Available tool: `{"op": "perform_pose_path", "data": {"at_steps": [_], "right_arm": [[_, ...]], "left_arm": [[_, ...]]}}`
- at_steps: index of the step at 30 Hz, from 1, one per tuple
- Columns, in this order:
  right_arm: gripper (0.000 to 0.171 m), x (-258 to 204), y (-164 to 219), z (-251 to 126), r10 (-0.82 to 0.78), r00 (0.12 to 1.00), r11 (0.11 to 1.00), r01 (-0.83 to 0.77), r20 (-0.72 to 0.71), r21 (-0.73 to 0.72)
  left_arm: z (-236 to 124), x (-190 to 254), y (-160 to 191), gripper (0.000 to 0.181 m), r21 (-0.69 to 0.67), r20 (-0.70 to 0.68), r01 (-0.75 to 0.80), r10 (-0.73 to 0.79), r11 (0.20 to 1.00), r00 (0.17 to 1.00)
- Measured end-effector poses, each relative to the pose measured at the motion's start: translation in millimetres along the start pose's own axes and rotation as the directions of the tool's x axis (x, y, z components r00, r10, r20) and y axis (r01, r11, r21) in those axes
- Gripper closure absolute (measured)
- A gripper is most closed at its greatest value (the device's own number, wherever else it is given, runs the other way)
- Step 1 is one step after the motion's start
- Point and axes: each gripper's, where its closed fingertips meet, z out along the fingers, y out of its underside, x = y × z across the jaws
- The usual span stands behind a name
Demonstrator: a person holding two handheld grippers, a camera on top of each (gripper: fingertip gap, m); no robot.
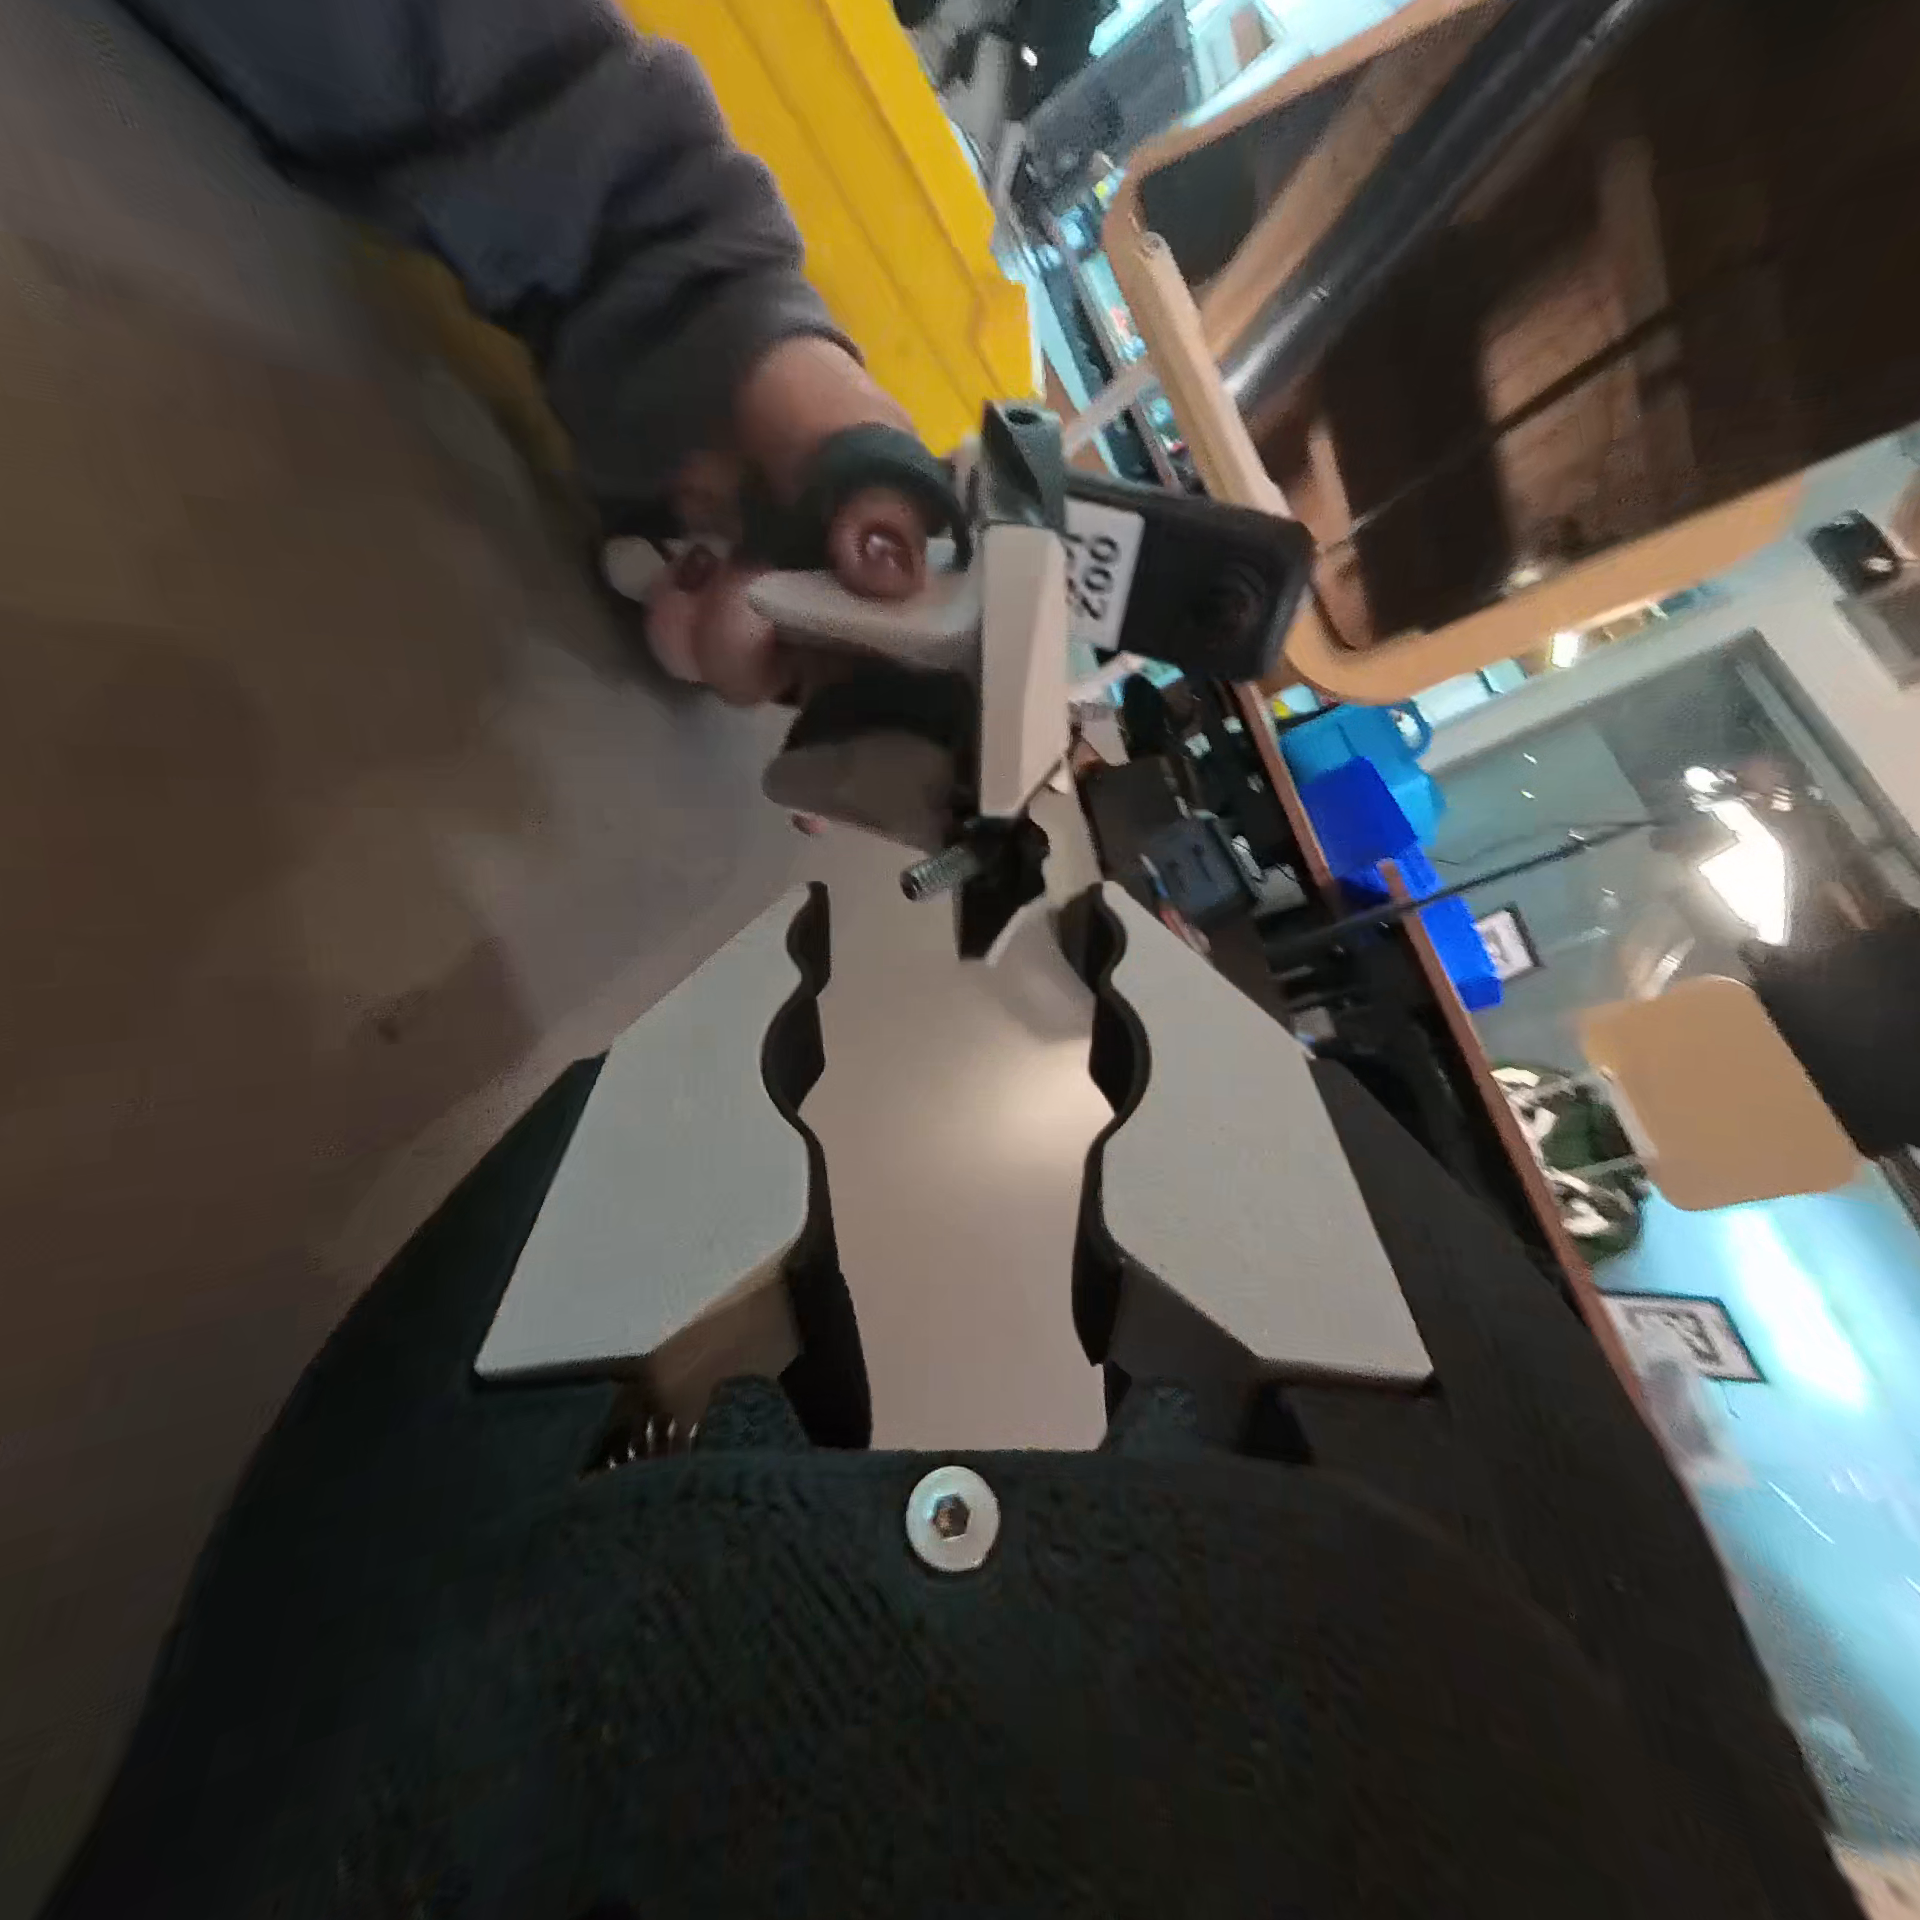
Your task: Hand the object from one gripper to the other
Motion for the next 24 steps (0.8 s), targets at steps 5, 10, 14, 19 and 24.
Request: {"op": "perform_pose_path", "data": {"at_steps": [5, 10, 14, 19, 24], "right_arm": [[0.14, -6.9, -7.0, 1.3, 0.01, 0.999, 1.0, -0.011, 0.036, 0.024], [0.146, -6.6, -9.9, 0.0, 0.048, 0.997, 0.998, -0.05, 0.057, 0.036], [0.146, 5.1, 2.2, 0.9, 0.168, 0.985, 0.986, -0.167, 0.036, -0.023], [0.147, 7.0, 0.1, -1.6, 0.221, 0.974, 0.975, -0.221, 0.044, 0.008], [0.136, 7.1, -6.0, -4.1, 0.242, 0.969, 0.968, -0.245, 0.054, 0.06]], "left_arm": [[2.1, 3.7, 8.4, 0.158, -0.046, -0.04, 0.042, -0.044, 0.998, 0.998], [2.2, 5.6, 9.8, 0.158, -0.051, -0.059, 0.052, -0.055, 0.997, 0.997], [-0.6, -7.7, -5.1, 0.158, 0.053, 0.021, 0.033, -0.034, 0.998, 0.999], [0.1, -7.5, -6.2, 0.16, 0.053, 0.036, 0.001, -0.003, 0.999, 0.999], [2.5, -8.9, -1.8, 0.161, 0.025, 0.043, 0.007, -0.008, 1.0, 0.999]]}}
